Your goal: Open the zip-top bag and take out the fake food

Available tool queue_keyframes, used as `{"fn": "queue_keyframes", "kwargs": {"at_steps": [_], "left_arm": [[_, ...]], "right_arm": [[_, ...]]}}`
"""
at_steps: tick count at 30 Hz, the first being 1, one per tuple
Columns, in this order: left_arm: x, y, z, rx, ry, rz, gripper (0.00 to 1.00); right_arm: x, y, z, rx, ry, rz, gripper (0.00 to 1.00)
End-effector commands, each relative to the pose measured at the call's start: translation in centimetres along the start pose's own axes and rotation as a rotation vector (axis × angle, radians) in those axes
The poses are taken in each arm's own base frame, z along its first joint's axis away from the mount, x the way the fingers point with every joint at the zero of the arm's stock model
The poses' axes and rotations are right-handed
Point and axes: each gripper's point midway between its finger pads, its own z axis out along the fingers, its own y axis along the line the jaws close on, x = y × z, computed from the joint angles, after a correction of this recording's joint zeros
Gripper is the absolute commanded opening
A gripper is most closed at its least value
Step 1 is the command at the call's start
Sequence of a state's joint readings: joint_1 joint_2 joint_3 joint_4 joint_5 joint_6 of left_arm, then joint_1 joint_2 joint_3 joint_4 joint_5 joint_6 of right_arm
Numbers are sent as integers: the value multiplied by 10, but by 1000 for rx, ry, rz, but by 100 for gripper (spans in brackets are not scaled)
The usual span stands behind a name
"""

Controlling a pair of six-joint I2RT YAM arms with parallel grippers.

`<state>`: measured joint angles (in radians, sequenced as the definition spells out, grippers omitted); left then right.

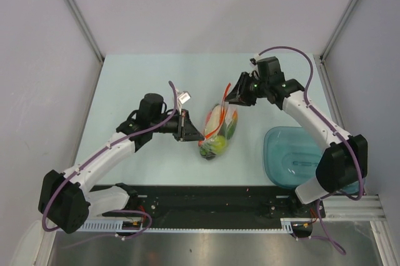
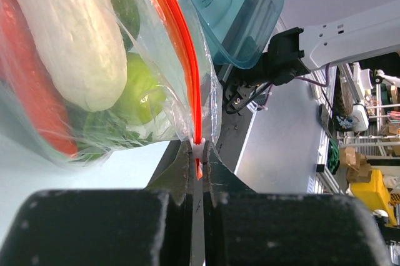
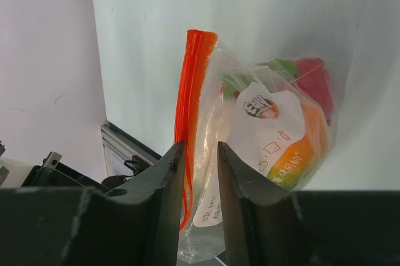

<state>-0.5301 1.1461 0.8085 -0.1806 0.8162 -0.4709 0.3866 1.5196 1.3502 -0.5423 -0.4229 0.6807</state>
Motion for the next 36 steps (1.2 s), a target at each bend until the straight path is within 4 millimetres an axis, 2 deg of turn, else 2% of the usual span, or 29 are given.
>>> {"fn": "queue_keyframes", "kwargs": {"at_steps": [1,6,11,15,23,30,31,32,33,35,36], "left_arm": [[-14,-17,-4,40,-42,60,0],[-13,-16,-4,37,-46,59,0],[-14,-17,-5,37,-45,58,0],[-14,-17,-5,35,-47,59,0],[-13,-18,-7,32,-50,62,0],[-13,-22,-6,55,-41,68,0],[-13,-23,-6,60,-38,71,0],[-13,-24,-6,60,-35,79,2],[-15,-26,-7,54,-34,80,21],[-24,-25,-9,24,-57,106,46],[-35,-30,-10,15,-72,122,78]], "right_arm": [[-3,10,3,-29,-14,-21,32],[-4,11,-8,-11,-42,-49,40],[1,21,-17,-25,-56,-92,40],[3,22,-17,-32,-51,-96,38],[13,9,-5,-2,-9,-89,30],[19,2,6,15,9,-98,28],[21,1,9,17,19,-103,25],[22,2,10,13,23,-109,16],[23,3,12,11,26,-113,10],[25,12,10,-15,32,-126,0],[27,15,9,-22,36,-128,0]]}}
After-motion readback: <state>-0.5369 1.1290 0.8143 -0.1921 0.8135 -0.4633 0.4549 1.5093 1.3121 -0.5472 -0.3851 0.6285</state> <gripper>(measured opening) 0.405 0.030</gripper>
